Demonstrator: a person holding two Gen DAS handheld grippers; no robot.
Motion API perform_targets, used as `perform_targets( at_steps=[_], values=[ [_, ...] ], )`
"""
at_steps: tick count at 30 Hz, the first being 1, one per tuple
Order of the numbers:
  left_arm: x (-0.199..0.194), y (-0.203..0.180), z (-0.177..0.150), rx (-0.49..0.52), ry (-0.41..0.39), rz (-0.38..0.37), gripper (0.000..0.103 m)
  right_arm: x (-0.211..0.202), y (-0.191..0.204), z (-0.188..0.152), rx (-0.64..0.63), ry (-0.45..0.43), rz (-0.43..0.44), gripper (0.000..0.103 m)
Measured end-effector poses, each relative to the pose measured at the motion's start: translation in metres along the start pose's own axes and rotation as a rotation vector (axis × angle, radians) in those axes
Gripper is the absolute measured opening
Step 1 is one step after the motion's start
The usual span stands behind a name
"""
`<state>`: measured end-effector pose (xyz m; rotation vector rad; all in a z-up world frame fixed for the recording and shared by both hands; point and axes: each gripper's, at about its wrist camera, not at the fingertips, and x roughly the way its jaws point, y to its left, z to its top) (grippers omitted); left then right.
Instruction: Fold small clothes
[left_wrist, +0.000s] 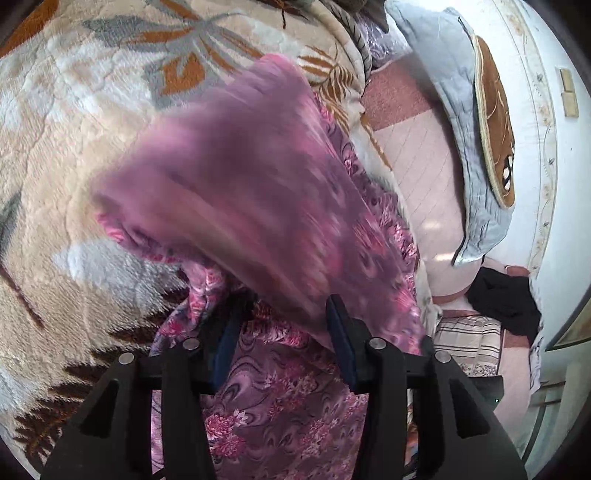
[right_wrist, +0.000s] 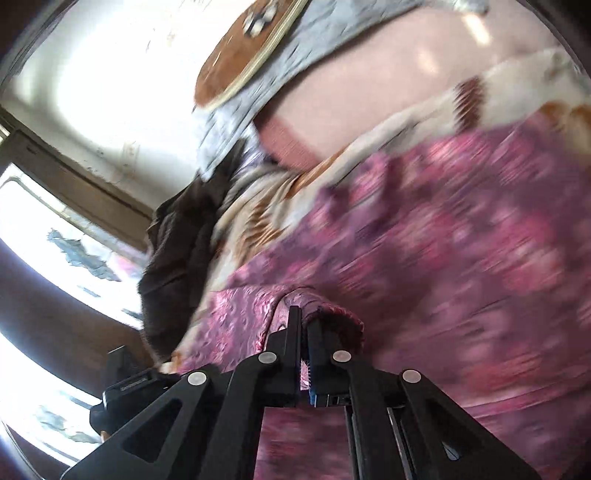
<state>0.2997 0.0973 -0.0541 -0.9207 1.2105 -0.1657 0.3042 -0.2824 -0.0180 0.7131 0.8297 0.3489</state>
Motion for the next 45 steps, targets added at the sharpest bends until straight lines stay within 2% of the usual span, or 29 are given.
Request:
perform_targets(
  at_steps=[6,12,15,17,18,20,22,24,26,27,28,31,33,35,37,38,39,41,42,44,45],
  values=[
    [0.005,0.001,0.000,0.000,0.002,0.017,0.044,-0.045,-0.039,0.026,0.005,-0.109,-0.113,0.002],
    [0.005,0.001,0.000,0.001,0.000,0.021,0.045,-0.067,-0.067,0.040,0.015,-0.204,-0.233,0.002],
    [0.005,0.000,0.000,0.006,0.001,0.024,0.045,-0.066,-0.091,0.040,0.071,-0.187,-0.278,0.002],
    [0.007,-0.002,0.001,0.009,0.002,0.027,0.045,-0.064,-0.106,0.036,0.142,-0.159,-0.264,0.004],
    [0.008,-0.003,0.001,0.009,0.001,0.028,0.045,-0.066,-0.112,0.033,0.190,-0.167,-0.263,0.009],
    [0.009,-0.003,0.001,0.010,0.000,0.031,0.045,-0.073,-0.123,0.028,0.291,-0.210,-0.204,0.014],
    [0.010,-0.006,0.000,0.019,-0.004,0.038,0.045,-0.071,-0.132,0.023,0.370,-0.211,-0.154,0.043],
    [0.010,-0.008,0.000,0.028,-0.011,0.047,0.045,-0.061,-0.130,0.023,0.369,-0.169,-0.195,0.049],
    [0.010,-0.011,-0.001,0.048,-0.024,0.059,0.044,-0.048,-0.120,0.028,0.308,-0.141,-0.185,0.043],
    [0.010,-0.013,-0.002,0.060,-0.032,0.068,0.043,-0.045,-0.111,0.031,0.259,-0.138,-0.183,0.017],
    [0.009,-0.014,-0.002,0.067,-0.040,0.077,0.042,-0.044,-0.100,0.039,0.194,-0.147,-0.180,0.006],
    [0.011,-0.013,0.000,0.080,-0.045,0.110,0.032,-0.065,-0.068,0.054,0.033,-0.275,-0.191,0.005],
    [0.012,-0.011,0.002,0.075,-0.036,0.118,0.029,-0.068,-0.063,0.056,-0.020,-0.277,-0.259,0.005],
    [0.013,-0.012,0.004,0.076,-0.027,0.121,0.029,-0.057,-0.079,0.048,-0.023,-0.201,-0.349,0.005],
    [0.013,-0.012,0.004,0.074,-0.013,0.133,0.029,-0.037,-0.105,0.035,-0.016,-0.057,-0.548,0.004],
    [0.011,-0.011,0.003,0.065,-0.004,0.133,0.029,-0.035,-0.112,0.030,-0.009,-0.022,-0.587,0.004],
    [0.007,-0.011,0.003,0.048,0.011,0.132,0.028,-0.041,-0.115,0.027,0.007,-0.038,-0.566,0.003],
    [-0.005,-0.016,-0.002,0.024,0.010,0.107,0.027,-0.067,-0.109,0.023,0.067,-0.148,-0.553,0.011],
    [-0.015,-0.023,-0.006,0.018,0.004,0.083,0.027,-0.075,-0.104,0.022,0.075,-0.189,-0.508,0.011],
    [-0.030,-0.042,-0.014,0.070,-0.027,0.042,0.028,-0.085,-0.092,0.021,0.060,-0.230,-0.435,0.012],
    [-0.036,-0.055,-0.019,0.133,-0.058,0.036,0.032,-0.085,-0.086,0.021,0.040,-0.228,-0.410,0.014]
  ],
)
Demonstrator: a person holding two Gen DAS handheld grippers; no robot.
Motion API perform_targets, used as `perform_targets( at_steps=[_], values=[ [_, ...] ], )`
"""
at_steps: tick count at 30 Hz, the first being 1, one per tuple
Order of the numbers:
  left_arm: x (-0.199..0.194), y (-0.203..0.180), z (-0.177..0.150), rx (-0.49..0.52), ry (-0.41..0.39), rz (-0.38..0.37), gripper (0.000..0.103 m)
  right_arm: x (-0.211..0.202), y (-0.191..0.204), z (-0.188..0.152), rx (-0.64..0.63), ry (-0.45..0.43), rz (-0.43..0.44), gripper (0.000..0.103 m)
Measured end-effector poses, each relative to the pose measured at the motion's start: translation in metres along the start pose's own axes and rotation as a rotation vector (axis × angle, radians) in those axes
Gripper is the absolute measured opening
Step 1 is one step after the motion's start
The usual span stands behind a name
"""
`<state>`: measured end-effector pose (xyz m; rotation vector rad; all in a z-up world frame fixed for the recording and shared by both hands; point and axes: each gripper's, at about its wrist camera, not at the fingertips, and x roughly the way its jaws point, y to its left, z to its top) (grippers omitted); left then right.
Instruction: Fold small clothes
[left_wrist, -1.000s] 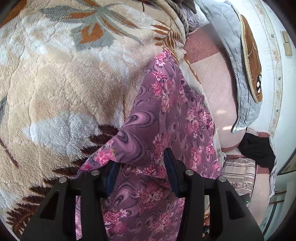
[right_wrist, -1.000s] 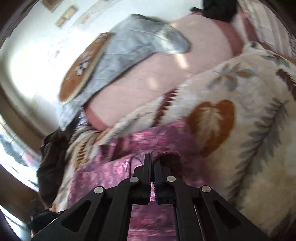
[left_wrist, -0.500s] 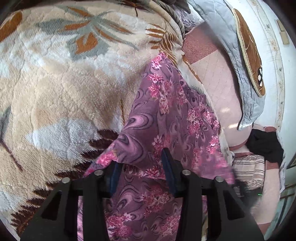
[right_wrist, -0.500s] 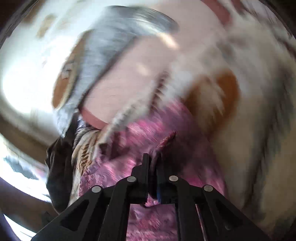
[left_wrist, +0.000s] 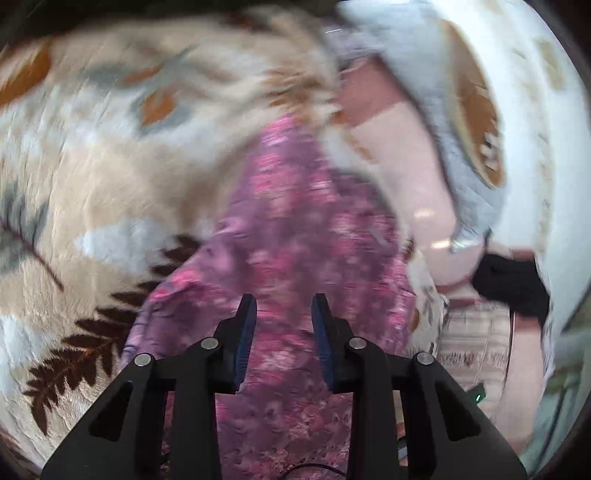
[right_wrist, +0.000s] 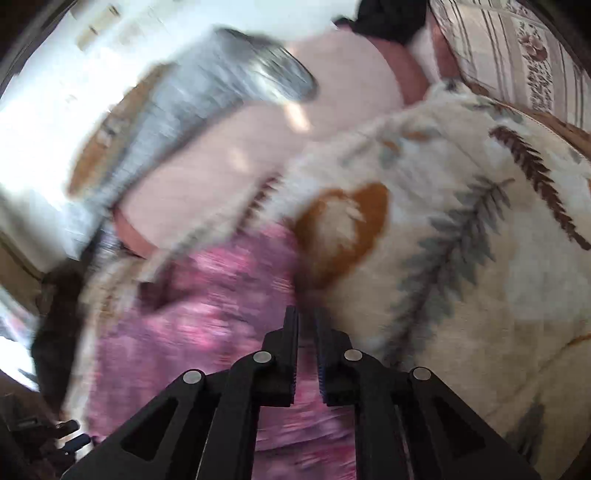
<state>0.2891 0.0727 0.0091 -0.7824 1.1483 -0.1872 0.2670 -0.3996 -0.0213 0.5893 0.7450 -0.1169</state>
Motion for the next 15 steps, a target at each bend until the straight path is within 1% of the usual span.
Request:
perform_targets(
  at_steps=[1,2,3,4,5,6,7,8,9,10,13,14,15],
  values=[
    [-0.002,-0.006,-0.001,0.038,-0.025,0.000,0.036,0.002,0.008,-0.002,-0.023,0.017,0.031,0.015],
    [0.000,-0.012,-0.002,0.090,-0.070,0.014,0.043,0.005,0.015,-0.005,-0.041,0.033,0.043,0.015],
    [0.005,-0.012,-0.002,0.116,-0.094,0.046,0.044,0.010,0.020,-0.008,-0.061,0.049,0.053,0.015],
    [0.015,-0.010,-0.002,0.138,-0.098,0.112,0.044,0.016,0.023,-0.015,-0.076,0.073,0.064,0.016],
    [0.030,-0.006,0.000,0.158,-0.083,0.175,0.044,0.027,0.025,-0.024,-0.090,0.121,0.062,0.017],
    [0.052,0.001,0.001,0.196,-0.032,0.256,0.042,0.038,0.025,-0.032,-0.099,0.184,0.045,0.021],
    [0.064,0.006,0.002,0.212,0.003,0.292,0.035,0.048,0.025,-0.041,-0.107,0.243,0.019,0.021],
    [0.068,0.007,0.001,0.246,-0.009,0.315,0.034,0.046,0.025,-0.044,-0.118,0.225,0.016,0.021],
    [0.063,0.000,-0.002,0.283,-0.045,0.337,0.034,0.041,0.029,-0.042,-0.133,0.205,0.006,0.021],
    [0.061,-0.005,-0.002,0.297,-0.053,0.350,0.034,0.037,0.032,-0.039,-0.141,0.200,0.000,0.024],
    [0.052,-0.016,-0.003,0.332,-0.112,0.340,0.035,0.017,0.042,-0.026,-0.140,0.089,0.027,0.024],
    [0.054,-0.016,-0.003,0.339,-0.111,0.351,0.040,0.014,0.043,-0.022,-0.140,0.062,0.034,0.024],
    [0.062,-0.012,-0.001,0.338,-0.084,0.374,0.042,0.017,0.044,-0.017,-0.140,0.052,0.044,0.024]
  ],
)
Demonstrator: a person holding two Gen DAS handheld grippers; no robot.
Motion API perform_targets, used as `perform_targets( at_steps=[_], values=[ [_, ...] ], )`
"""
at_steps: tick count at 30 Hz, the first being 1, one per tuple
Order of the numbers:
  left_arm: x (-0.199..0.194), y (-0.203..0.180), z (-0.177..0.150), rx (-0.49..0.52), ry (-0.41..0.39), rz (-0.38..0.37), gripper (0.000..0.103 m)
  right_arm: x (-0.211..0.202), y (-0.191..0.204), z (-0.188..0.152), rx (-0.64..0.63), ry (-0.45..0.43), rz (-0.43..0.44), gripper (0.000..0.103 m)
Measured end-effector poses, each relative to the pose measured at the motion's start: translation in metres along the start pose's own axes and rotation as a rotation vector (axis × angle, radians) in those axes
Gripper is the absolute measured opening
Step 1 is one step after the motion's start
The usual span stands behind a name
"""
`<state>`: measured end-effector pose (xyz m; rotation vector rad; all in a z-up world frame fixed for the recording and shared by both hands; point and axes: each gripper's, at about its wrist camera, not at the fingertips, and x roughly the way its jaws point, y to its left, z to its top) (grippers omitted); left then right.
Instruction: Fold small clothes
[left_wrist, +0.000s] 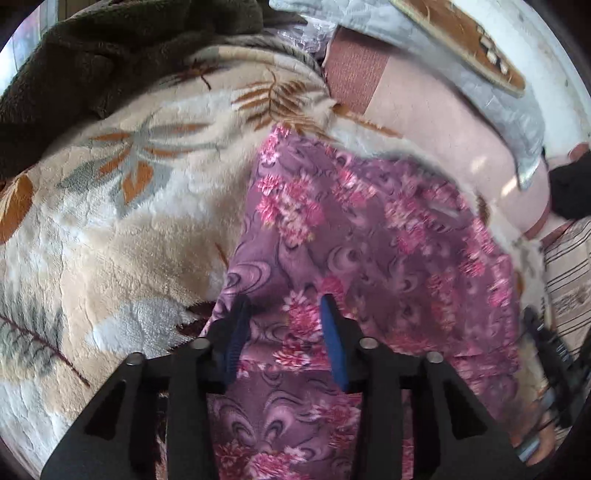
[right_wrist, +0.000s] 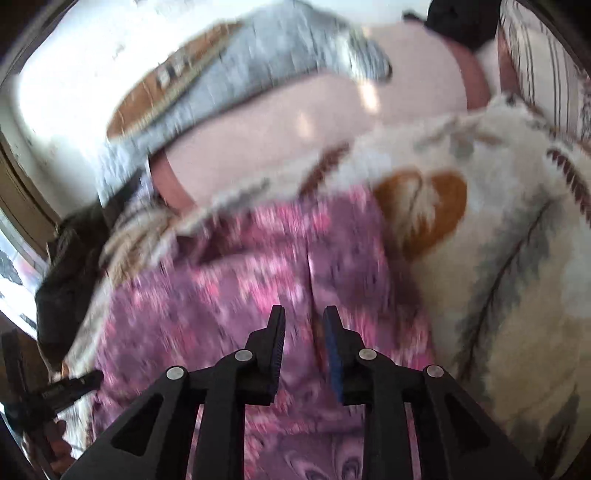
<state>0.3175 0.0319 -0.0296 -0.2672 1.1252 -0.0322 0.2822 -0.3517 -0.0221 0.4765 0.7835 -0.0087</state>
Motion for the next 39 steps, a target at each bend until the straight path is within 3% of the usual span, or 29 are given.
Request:
perform_targets(
  at_steps=[2,3,4,7,10,13,15,17,19,21,24,28,33,36,39],
  values=[
    [0.010,0.000,0.000,0.013,0.015,0.006,0.042,0.016,-0.005,0.001,-0.005,0.038,-0.036,0.028],
    [0.009,-0.004,0.000,0.040,-0.004,0.021,0.044,0.031,-0.011,-0.005,-0.003,0.108,-0.067,0.038],
    [0.009,-0.009,0.000,0.065,-0.004,0.037,0.046,0.044,-0.017,-0.010,0.000,0.167,-0.066,0.039],
    [0.006,-0.011,0.001,0.066,-0.007,0.033,0.048,0.026,-0.009,-0.009,-0.016,0.114,-0.075,0.039],
    [0.009,-0.012,-0.002,0.079,-0.003,0.037,0.050,0.008,-0.003,-0.019,-0.009,0.092,0.003,0.038],
    [0.008,-0.015,-0.010,0.106,-0.021,0.051,0.051,0.015,-0.006,-0.046,-0.042,0.221,-0.043,0.044],
    [0.003,-0.016,-0.019,0.116,-0.017,0.054,0.051,0.005,-0.005,-0.056,-0.097,0.179,-0.041,0.043],
    [-0.005,-0.016,-0.027,0.112,-0.002,0.048,0.051,-0.002,-0.006,-0.056,-0.076,0.228,-0.050,0.044],
    [-0.009,-0.013,-0.037,0.102,0.058,0.036,0.051,-0.007,-0.009,-0.060,-0.051,0.288,-0.045,0.052],
    [-0.009,-0.007,-0.055,0.091,0.139,0.018,0.051,-0.015,-0.011,-0.070,-0.068,0.330,-0.048,0.052],
    [-0.028,-0.008,-0.086,0.169,0.132,0.076,0.051,-0.033,-0.012,-0.088,-0.130,0.395,-0.049,0.057],
    [-0.047,-0.004,-0.122,0.213,0.161,0.075,0.053,-0.062,-0.011,-0.120,-0.230,0.452,-0.059,0.068],
    [-0.070,0.012,-0.154,0.196,0.198,0.037,0.053,-0.092,-0.007,-0.155,-0.382,0.516,-0.082,0.085],
    [-0.085,0.023,-0.169,0.186,0.222,0.009,0.053,-0.109,-0.005,-0.173,-0.481,0.505,-0.116,0.087],
    [-0.107,0.047,-0.180,0.146,0.244,-0.031,0.053,-0.129,-0.020,-0.175,-0.433,0.500,-0.117,0.086]
  ],
)
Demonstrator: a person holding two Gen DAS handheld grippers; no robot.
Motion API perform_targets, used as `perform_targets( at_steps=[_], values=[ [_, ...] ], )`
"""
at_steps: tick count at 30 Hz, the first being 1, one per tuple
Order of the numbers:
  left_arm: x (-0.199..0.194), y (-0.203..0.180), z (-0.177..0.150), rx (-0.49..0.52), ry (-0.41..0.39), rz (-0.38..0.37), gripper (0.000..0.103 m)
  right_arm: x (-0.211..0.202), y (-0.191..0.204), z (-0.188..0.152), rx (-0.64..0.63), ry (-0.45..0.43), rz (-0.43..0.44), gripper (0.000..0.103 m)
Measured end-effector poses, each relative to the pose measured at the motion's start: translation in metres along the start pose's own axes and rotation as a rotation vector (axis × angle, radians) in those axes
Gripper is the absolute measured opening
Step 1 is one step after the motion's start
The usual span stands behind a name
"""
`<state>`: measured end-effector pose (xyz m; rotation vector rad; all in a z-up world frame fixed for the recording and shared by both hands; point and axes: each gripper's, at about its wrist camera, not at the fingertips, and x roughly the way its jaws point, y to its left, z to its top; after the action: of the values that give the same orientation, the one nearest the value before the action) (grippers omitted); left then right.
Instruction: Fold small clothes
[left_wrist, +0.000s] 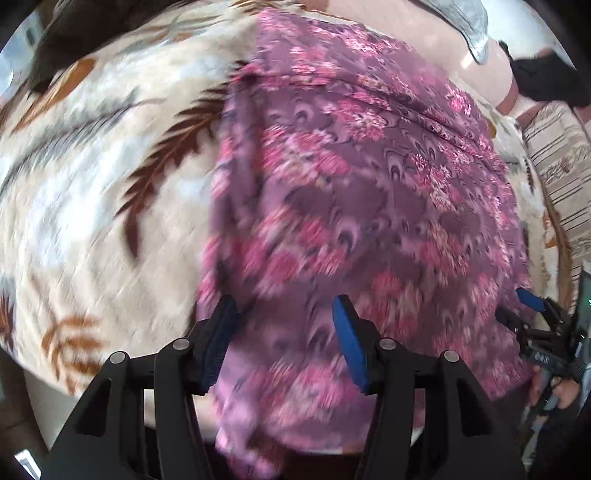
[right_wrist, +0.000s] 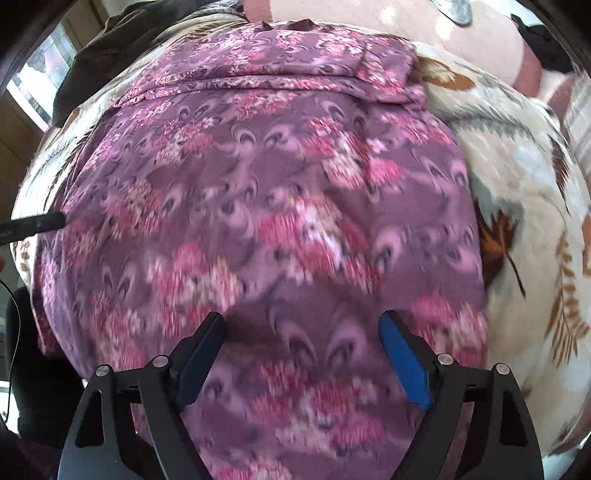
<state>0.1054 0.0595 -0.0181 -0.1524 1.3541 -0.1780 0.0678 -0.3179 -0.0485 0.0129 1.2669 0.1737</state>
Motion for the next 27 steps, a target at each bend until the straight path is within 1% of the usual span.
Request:
perform_targets(
  at_steps=[2,6,7,8,10,13,14,15,17,18,19,20,21,22,23,24,26,27],
  values=[
    [-0.015,0.019,-0.011,-0.031,-0.007,-0.026,0.053,-0.013,-0.019,-0.014,0.077,-0.020,-0.003,0.086],
    [-0.025,0.053,-0.035,-0.059,0.002,0.035,0.053,-0.031,-0.076,-0.043,0.269,-0.049,0.003,0.086],
    [-0.022,0.057,-0.042,-0.066,0.019,0.031,0.053,-0.033,-0.091,-0.053,0.313,-0.045,0.002,0.086],
    [-0.020,0.062,-0.048,-0.072,0.038,0.012,0.053,-0.032,-0.100,-0.059,0.338,-0.038,0.008,0.086],
    [-0.014,0.063,-0.064,-0.075,0.084,-0.053,0.053,-0.030,-0.119,-0.077,0.390,-0.019,0.064,0.085],
    [-0.007,0.052,-0.082,-0.051,0.119,-0.128,0.053,-0.029,-0.127,-0.095,0.424,-0.007,0.184,0.085],
    [-0.006,0.050,-0.085,-0.044,0.127,-0.140,0.053,-0.027,-0.128,-0.100,0.428,-0.003,0.238,0.086],
    [-0.002,0.046,-0.089,-0.034,0.136,-0.149,0.053,-0.025,-0.126,-0.101,0.425,0.002,0.271,0.087],
    [0.003,0.040,-0.089,-0.023,0.141,-0.140,0.053,-0.021,-0.124,-0.104,0.408,0.007,0.302,0.087],
    [0.001,0.038,-0.091,-0.021,0.129,-0.137,0.053,-0.020,-0.121,-0.103,0.399,0.012,0.313,0.084],
    [0.000,0.037,-0.091,-0.020,0.124,-0.141,0.053,-0.022,-0.120,-0.105,0.387,0.018,0.359,0.072],
    [-0.002,0.038,-0.093,-0.019,0.116,-0.151,0.042,-0.022,-0.120,-0.105,0.387,0.018,0.359,0.064],
    [-0.004,0.039,-0.095,-0.022,0.116,-0.168,0.022,-0.022,-0.120,-0.107,0.383,0.024,0.384,0.053],
    [-0.001,0.038,-0.093,-0.027,0.127,-0.183,0.013,-0.023,-0.119,-0.109,0.377,0.029,0.395,0.046],
    [0.001,0.039,-0.091,-0.038,0.138,-0.198,0.008,-0.024,-0.120,-0.111,0.366,0.032,0.403,0.033],
    [0.001,0.041,-0.091,-0.057,0.140,-0.218,0.007,-0.023,-0.121,-0.111,0.358,0.030,0.411,0.026],
    [-0.001,0.044,-0.090,-0.074,0.136,-0.243,0.007,-0.029,-0.124,-0.113,0.346,0.006,0.438,0.010],
    [-0.004,0.044,-0.090,-0.077,0.134,-0.253,0.006,-0.031,-0.122,-0.111,0.340,-0.002,0.449,0.010]
  ],
)
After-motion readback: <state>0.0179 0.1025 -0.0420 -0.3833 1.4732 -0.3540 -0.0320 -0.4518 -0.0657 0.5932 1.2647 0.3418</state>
